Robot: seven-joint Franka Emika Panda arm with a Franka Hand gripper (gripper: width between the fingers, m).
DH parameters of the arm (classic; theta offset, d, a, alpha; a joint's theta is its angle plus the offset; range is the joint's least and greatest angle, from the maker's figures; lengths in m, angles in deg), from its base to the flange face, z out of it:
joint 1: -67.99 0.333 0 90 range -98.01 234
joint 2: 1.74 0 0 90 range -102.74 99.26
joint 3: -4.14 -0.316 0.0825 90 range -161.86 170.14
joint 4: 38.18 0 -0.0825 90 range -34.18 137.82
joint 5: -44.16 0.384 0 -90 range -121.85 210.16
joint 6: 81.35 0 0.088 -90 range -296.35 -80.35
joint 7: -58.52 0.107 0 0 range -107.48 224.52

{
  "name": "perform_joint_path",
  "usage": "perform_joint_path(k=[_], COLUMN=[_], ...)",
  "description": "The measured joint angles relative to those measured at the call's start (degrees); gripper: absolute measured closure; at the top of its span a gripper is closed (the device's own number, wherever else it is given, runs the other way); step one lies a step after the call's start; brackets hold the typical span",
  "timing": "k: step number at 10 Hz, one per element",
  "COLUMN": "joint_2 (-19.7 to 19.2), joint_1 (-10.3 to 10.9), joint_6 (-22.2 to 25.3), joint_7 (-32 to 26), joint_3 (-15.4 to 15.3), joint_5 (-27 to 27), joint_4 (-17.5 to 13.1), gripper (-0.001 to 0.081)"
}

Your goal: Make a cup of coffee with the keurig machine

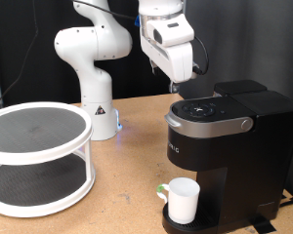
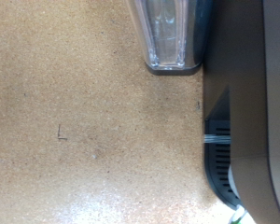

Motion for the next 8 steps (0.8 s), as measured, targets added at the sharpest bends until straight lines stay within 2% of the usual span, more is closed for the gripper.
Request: perform_joint_path(k=[3,5,7,8], joint_2=[0.0,-0.1,-2.0,-4.6], joint_1=[0.5,0.8,0.8,0.7], joint_6=[-5.7,-8.2,-7.2,-5.4], joint_7=[-3.5,-1.9,3.4,5.2], joint_3=[-0.1,-1.0,-2.2,-2.4], joint_5=[1.0,1.0,1.3,1.3], joint_4=[0.0,-1.4,-4.9,-7.4], gripper=[0.0003,0.0003,0.0003,0.0003])
